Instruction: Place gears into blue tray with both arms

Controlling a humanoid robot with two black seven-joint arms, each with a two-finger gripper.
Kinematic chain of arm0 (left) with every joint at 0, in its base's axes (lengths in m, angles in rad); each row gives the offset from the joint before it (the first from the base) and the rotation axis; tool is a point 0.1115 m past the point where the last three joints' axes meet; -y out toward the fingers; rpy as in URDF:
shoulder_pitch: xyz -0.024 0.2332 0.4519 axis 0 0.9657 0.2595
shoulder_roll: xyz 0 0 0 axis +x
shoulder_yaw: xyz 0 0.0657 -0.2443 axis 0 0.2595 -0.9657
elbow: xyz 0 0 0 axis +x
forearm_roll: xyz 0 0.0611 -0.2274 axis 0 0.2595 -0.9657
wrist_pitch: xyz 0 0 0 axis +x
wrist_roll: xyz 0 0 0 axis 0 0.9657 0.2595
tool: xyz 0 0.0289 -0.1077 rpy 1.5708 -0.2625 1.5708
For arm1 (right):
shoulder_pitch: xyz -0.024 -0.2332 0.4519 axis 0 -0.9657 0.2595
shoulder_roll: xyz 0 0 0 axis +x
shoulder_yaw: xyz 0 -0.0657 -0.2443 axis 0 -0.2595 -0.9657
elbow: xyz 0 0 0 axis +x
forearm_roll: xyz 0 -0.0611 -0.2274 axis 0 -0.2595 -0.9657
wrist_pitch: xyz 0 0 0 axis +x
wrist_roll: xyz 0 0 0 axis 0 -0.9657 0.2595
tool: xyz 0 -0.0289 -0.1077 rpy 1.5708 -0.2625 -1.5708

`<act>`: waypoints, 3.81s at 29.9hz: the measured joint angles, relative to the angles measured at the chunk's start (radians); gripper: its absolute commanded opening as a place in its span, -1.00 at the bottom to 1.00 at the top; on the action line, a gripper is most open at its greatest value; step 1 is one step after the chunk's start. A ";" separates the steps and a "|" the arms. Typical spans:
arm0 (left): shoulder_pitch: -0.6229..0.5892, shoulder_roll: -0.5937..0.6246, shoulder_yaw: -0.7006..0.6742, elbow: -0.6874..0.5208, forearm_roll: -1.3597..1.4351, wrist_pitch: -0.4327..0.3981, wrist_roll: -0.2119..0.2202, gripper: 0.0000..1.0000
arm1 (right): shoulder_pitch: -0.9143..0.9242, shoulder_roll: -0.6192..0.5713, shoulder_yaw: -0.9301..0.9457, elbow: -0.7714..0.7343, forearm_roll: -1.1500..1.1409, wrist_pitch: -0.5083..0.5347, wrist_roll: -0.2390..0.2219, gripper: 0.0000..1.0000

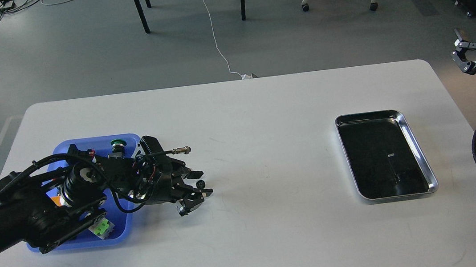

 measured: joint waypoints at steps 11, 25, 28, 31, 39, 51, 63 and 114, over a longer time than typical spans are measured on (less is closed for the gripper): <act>0.000 -0.023 0.001 0.048 -0.001 0.000 -0.006 -0.57 | -0.003 -0.004 -0.002 0.000 -0.002 0.001 0.000 0.96; -0.038 0.161 -0.039 -0.057 -0.014 0.042 -0.048 -0.77 | -0.002 -0.020 -0.002 -0.001 -0.002 0.000 0.000 0.96; -0.063 0.285 -0.046 -0.071 -0.024 0.070 -0.048 -0.77 | -0.001 -0.032 -0.002 0.000 -0.002 0.000 0.000 0.96; -0.067 0.386 -0.044 -0.063 -0.031 0.113 -0.049 -0.77 | -0.001 -0.035 -0.002 -0.003 -0.002 0.001 0.000 0.96; -0.004 0.450 -0.033 0.079 -0.071 0.159 -0.049 -0.74 | -0.001 -0.037 -0.003 0.000 -0.002 0.001 0.000 0.96; 0.072 0.344 -0.030 0.236 -0.109 0.201 -0.048 -0.68 | 0.002 -0.063 -0.001 0.004 -0.002 0.000 0.000 0.97; 0.091 0.321 -0.027 0.241 -0.117 0.199 -0.048 -0.44 | 0.001 -0.065 -0.001 0.005 -0.002 0.000 0.000 0.96; -0.059 -0.013 -0.530 0.439 -2.245 -0.119 0.016 0.95 | 0.056 0.189 0.327 -0.036 0.012 -0.055 -0.061 0.98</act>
